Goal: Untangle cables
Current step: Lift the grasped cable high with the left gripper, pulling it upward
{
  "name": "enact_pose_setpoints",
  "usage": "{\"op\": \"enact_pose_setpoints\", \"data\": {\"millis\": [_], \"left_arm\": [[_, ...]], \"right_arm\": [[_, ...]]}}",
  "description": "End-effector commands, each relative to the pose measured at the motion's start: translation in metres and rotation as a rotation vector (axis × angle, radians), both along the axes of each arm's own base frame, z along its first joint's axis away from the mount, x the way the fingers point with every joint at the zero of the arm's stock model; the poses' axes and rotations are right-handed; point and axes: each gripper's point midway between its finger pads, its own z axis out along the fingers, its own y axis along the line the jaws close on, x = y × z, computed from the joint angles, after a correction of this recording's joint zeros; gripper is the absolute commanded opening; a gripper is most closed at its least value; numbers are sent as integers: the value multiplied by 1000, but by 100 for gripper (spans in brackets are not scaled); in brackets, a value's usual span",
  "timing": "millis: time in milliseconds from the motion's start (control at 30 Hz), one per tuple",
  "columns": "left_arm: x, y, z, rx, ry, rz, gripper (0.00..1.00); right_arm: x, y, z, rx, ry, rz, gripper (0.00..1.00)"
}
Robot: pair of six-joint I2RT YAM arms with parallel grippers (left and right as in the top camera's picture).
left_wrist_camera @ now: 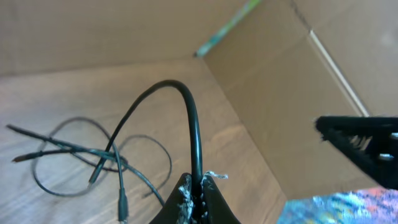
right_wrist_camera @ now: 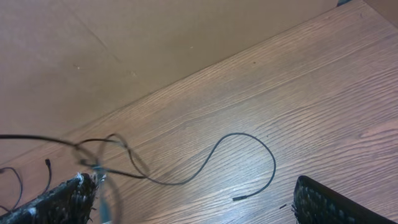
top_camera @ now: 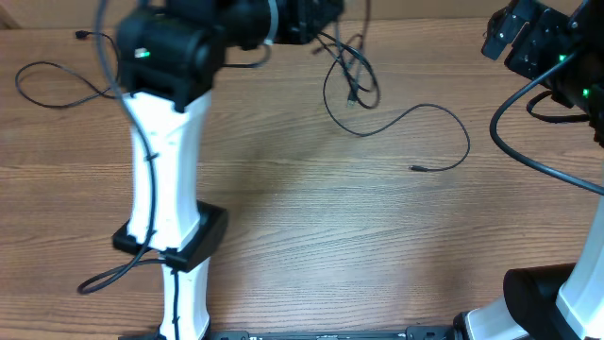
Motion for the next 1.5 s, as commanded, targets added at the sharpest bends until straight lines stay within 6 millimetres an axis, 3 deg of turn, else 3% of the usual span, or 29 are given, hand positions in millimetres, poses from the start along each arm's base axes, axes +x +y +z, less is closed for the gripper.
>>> {"op": "enact_pose_setpoints", "data": {"millis": [0,167,267,333,367,433,567,633,733,867,933,1033,1133,1233,1333,1467], "left_arm": [[-26,16,45,-61,-125,-35,4],[-41,24,81,-141,-206,-66,4],[-42,24,89,-167,-212,-68,4],[-39,20,82,-158,-194,-66,4],[-38,18,75,-136,-181,-62,4],[-30,17,41,-37,-105,-7,4],[1,49,-50,339,71,308,4],[3,55,-67,437,88,358,4],[-2,43,-47,393,8,297,4],[-26,34,14,219,-139,217,4],[-43,30,32,167,-174,167,4],[-52,38,15,223,-107,183,4],[-33,67,-21,413,-38,360,4],[-19,76,-33,489,-35,425,4],[-20,61,-13,384,-79,376,4],[-35,48,53,149,-224,299,4]], "right_arm": [[-1,-4,1,-14,-3,-12,100],[-1,-4,1,-14,-3,-12,100],[-1,-4,1,-14,-3,-12,100],[-1,-4,1,-14,-3,-12,100],[-1,-4,1,-14,-3,-12,100],[-1,-4,1,-14,-3,-12,100],[-1,-4,1,-14,-3,-12,100],[-1,-4,1,-14,-3,-12,100],[-1,-4,1,-14,-3,-12,100],[-1,-4,1,-14,-3,-12,100],[-1,-4,1,-14,-3,-12,100],[-1,-4,1,-14,-3,-12,100],[-1,-4,1,-14,-3,-12,100],[-1,-4,1,-14,-3,-12,100],[-1,-4,1,-14,-3,-12,100],[-1,-4,1,-14,-3,-12,100]]}}
